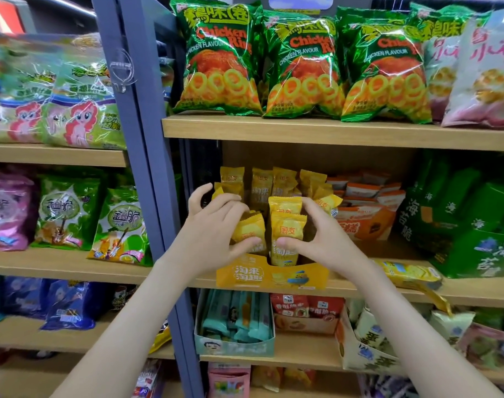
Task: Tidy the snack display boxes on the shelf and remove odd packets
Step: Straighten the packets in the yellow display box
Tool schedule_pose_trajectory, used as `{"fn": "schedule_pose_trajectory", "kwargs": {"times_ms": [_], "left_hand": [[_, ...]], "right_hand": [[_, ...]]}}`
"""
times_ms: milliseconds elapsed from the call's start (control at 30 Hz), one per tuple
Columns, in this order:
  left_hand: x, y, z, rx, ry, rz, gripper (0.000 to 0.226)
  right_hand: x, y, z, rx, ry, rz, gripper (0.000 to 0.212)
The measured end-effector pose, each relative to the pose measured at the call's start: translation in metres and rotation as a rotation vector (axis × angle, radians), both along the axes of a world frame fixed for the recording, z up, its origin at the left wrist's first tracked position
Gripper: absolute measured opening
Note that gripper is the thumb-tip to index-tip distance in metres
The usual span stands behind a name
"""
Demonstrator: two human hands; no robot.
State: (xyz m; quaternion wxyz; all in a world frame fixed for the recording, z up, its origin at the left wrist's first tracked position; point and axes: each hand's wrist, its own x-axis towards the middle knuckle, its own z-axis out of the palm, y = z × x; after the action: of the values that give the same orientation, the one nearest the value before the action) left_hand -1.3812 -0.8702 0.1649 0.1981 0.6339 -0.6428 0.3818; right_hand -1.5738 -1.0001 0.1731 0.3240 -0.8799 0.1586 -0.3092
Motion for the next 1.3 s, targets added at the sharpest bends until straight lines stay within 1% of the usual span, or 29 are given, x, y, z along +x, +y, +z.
{"fn": "schedule_pose_trajectory", "kwargs": {"times_ms": [67, 100, 167, 233, 267, 333, 400, 467, 500, 533, 600, 633, 700, 767, 800, 867, 933, 1000, 1067, 1167, 1300], "left_hand": [[0.000, -0.003, 0.002, 0.002, -0.007, 0.033, 0.059], [-0.001, -0.003, 0.002, -0.001, 0.003, 0.033, 0.062], [-0.005, -0.001, 0.000, -0.023, 0.061, -0.011, 0.071], [-0.013, 0.002, -0.002, -0.087, 0.115, -0.097, 0.079], [-0.018, 0.002, -0.004, -0.120, 0.110, -0.137, 0.081], [-0.027, -0.002, -0.005, -0.139, 0.053, -0.154, 0.079], [-0.031, -0.010, -0.006, -0.116, 0.027, -0.125, 0.074], [-0.032, -0.016, -0.005, -0.092, 0.052, -0.142, 0.068], [-0.031, -0.018, -0.004, -0.087, 0.058, -0.165, 0.066], [-0.030, -0.018, -0.004, -0.087, 0.053, -0.190, 0.065], [-0.028, -0.018, -0.005, -0.100, 0.029, -0.232, 0.064], [-0.026, -0.017, -0.006, -0.109, 0.021, -0.249, 0.064], [-0.024, -0.016, -0.009, -0.127, 0.012, -0.271, 0.063], [-0.022, -0.015, -0.010, -0.145, 0.008, -0.280, 0.062], [-0.021, -0.015, -0.011, -0.153, 0.006, -0.283, 0.062], [-0.019, -0.015, -0.012, -0.160, 0.004, -0.288, 0.062], [-0.019, -0.016, -0.014, -0.158, -0.002, -0.290, 0.062], [-0.019, -0.017, -0.016, -0.164, -0.008, -0.293, 0.061], [-0.019, -0.018, -0.016, -0.177, -0.013, -0.292, 0.061], [-0.018, -0.021, -0.016, -0.191, -0.031, -0.276, 0.062], [-0.018, -0.023, -0.018, -0.218, -0.067, -0.250, 0.062]], "right_hand": [[-0.001, 0.004, 0.001, 0.027, -0.044, -0.011, 0.055], [0.000, 0.006, 0.000, 0.016, -0.036, -0.005, 0.056], [0.004, 0.008, -0.006, -0.038, 0.047, 0.022, 0.059], [0.007, 0.005, -0.014, -0.051, 0.126, 0.022, 0.073], [0.007, 0.003, -0.016, -0.059, 0.148, 0.011, 0.080], [0.007, 0.000, -0.016, -0.120, 0.205, 0.007, 0.086], [0.004, -0.001, -0.013, -0.208, 0.301, 0.056, 0.090], [-0.005, -0.002, -0.006, -0.221, 0.412, 0.081, 0.093], [-0.011, -0.003, -0.002, -0.206, 0.429, 0.066, 0.093], [-0.015, -0.004, 0.003, -0.194, 0.402, 0.036, 0.092], [-0.016, -0.007, 0.008, -0.197, 0.283, -0.068, 0.085], [-0.010, -0.009, 0.008, -0.245, 0.230, -0.129, 0.080], [0.004, -0.014, 0.005, -0.475, 0.187, -0.272, 0.073], [0.018, -0.023, -0.004, -0.697, 0.251, -0.386, 0.079], [0.023, -0.028, -0.007, -0.766, 0.294, -0.432, 0.082], [0.031, -0.032, -0.010, -0.847, 0.346, -0.505, 0.081], [0.035, -0.034, -0.008, -0.876, 0.363, -0.559, 0.076], [0.038, -0.032, -0.005, -0.901, 0.383, -0.577, 0.073], [0.039, -0.032, -0.006, -0.976, 0.381, -0.547, 0.068], [0.035, -0.034, -0.012, -1.168, 0.279, -0.464, 0.046], [0.026, -0.032, -0.012, -1.154, 0.163, -0.359, 0.039]]}}
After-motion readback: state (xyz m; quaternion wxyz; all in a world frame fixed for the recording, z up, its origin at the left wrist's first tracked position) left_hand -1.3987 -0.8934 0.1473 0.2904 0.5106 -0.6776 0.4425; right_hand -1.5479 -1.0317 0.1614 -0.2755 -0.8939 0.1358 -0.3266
